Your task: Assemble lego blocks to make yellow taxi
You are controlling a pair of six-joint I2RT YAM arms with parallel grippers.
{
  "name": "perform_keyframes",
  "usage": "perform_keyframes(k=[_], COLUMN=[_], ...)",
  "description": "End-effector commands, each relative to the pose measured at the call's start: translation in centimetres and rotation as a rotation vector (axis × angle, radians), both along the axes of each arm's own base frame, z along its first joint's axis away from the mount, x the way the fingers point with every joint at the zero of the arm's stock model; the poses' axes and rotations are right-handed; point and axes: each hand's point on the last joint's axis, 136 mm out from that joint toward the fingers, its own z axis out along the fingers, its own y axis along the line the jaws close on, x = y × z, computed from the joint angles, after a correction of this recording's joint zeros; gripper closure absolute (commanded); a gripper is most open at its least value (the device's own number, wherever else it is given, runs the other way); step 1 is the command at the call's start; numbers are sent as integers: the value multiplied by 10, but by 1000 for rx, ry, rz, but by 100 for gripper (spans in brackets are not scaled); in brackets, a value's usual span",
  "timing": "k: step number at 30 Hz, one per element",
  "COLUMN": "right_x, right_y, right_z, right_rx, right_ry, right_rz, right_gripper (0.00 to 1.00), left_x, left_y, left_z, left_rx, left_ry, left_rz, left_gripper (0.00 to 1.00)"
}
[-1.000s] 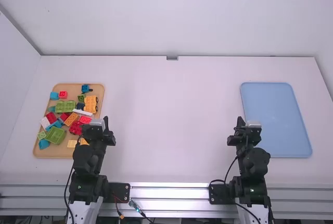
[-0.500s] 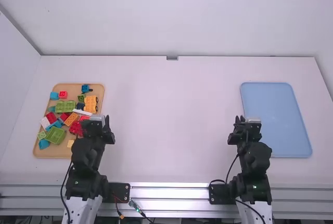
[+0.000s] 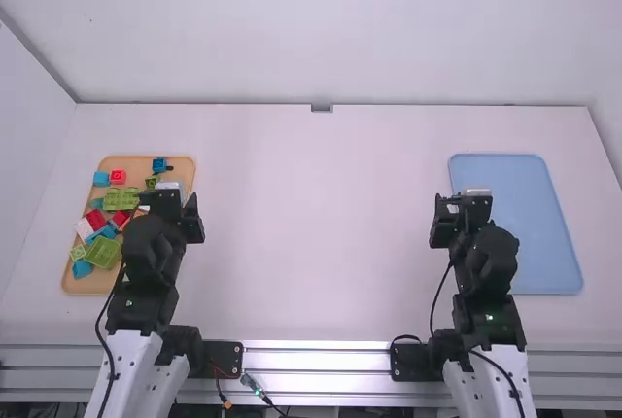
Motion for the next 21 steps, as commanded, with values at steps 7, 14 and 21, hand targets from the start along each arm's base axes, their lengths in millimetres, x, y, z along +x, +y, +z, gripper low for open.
perform_keyframes(k=[7,14,21], right_x=[33,64,92], right_y=[18,29,38], right_z=[26,34,34], right_rx=[-65,-108,-126], right_ry=[51,101,145], right_rz=[87,140,174], right_gripper=[43,30,19], left_x=[31,58,81], left_y=[20,35,47], left_z=[19,17,10], left_rx=[36,43,66], left_ry=[103,209,297], left_rz=[73,127,158], left_gripper=[44,30,19])
